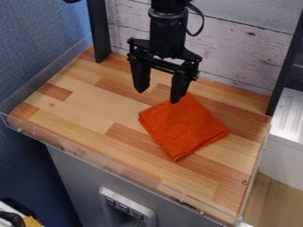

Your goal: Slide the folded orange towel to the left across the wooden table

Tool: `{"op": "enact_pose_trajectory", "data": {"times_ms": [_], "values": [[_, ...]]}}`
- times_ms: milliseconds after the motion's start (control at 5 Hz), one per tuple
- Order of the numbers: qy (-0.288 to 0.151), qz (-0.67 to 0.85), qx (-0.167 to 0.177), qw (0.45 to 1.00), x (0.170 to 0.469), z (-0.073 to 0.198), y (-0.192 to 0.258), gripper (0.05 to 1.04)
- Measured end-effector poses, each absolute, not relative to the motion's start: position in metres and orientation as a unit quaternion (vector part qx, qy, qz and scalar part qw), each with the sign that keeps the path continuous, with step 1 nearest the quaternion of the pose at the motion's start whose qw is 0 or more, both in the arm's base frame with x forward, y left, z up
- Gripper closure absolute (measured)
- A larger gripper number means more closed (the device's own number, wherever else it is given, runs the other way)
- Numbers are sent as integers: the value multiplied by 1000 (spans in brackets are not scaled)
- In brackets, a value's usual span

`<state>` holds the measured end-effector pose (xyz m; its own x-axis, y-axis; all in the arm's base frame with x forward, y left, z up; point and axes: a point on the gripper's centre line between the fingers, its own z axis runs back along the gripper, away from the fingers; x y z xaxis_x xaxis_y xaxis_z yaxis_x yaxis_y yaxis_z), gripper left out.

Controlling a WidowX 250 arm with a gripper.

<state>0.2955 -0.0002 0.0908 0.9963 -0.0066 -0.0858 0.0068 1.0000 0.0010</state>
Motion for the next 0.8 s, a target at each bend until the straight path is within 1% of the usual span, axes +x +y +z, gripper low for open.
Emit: {"op": "enact_pose_trajectory", "data": {"times_ms": [200, 400, 800], "values": [[38, 1, 0, 999, 297, 90, -4, 85], [28, -7, -1, 1000, 300, 90, -17, 90], [-5, -8, 1, 1000, 309, 90, -33, 87]]}}
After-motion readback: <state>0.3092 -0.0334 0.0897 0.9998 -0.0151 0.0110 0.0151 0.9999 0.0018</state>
